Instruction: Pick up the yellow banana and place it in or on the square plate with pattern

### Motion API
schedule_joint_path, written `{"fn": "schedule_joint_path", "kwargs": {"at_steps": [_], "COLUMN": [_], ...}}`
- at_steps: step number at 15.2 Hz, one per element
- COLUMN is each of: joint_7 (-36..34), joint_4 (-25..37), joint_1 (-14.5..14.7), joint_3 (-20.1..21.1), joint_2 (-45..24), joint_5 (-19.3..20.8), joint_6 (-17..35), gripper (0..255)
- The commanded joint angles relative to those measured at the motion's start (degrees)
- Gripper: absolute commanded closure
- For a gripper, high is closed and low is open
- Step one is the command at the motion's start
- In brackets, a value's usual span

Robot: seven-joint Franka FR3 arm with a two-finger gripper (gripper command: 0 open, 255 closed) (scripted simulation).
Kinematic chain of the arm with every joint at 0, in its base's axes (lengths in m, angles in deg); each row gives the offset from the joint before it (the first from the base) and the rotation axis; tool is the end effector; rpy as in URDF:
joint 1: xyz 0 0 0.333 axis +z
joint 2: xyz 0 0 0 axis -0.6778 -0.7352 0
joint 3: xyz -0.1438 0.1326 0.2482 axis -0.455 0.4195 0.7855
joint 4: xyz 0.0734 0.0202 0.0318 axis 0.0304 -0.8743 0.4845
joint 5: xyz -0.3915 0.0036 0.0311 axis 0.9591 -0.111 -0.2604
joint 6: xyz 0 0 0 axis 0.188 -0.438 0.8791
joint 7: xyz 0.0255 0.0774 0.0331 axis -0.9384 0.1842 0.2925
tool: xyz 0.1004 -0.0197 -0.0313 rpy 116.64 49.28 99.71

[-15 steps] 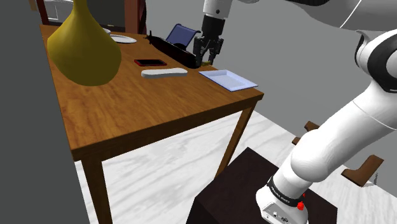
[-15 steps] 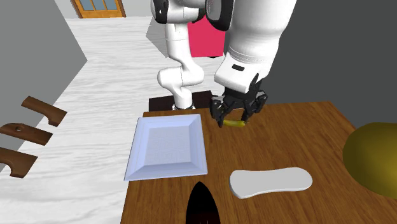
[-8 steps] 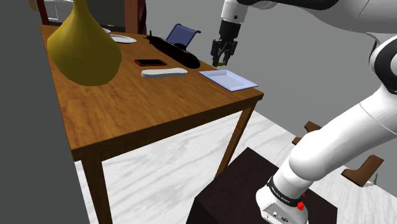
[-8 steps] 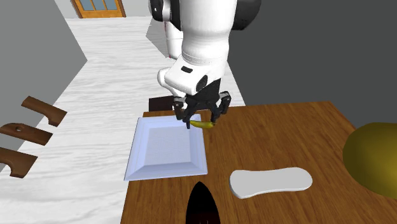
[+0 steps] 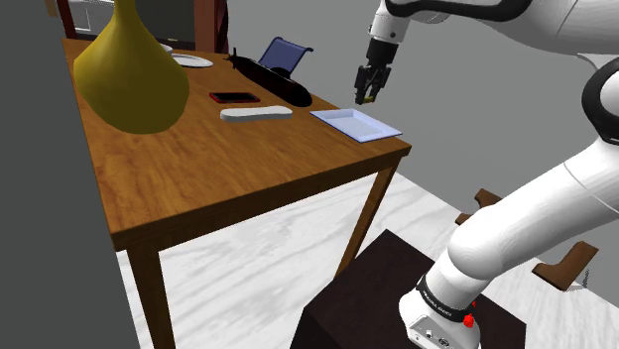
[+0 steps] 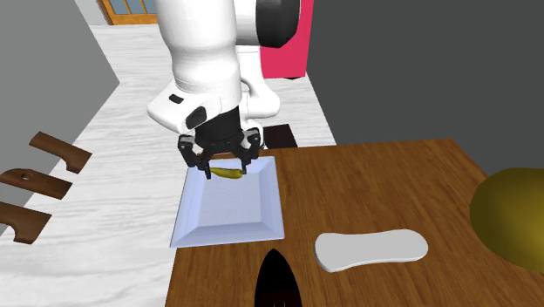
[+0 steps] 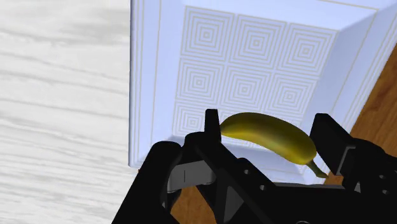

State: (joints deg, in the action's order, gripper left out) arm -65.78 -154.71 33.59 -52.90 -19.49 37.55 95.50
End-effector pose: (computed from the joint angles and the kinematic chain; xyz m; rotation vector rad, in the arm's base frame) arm 0.4417 -0.0873 0.6405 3.1089 -0.0153 0.0286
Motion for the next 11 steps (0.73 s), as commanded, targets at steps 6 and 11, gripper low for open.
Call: {"fn": "schedule_joint_path", "kwargs": {"at_steps": [6, 11], "joint_7": [0.58, 0.46], "joint_4": [-5.93, -10.78], "joint_1": [-0.25, -0.27], "joint_3": [-0.51, -0.55], "joint_2": [0.92, 1.43], "joint_5": [0.18, 0.24], "joint_6": [5.02, 9.36], "gripper": [255, 255]}}
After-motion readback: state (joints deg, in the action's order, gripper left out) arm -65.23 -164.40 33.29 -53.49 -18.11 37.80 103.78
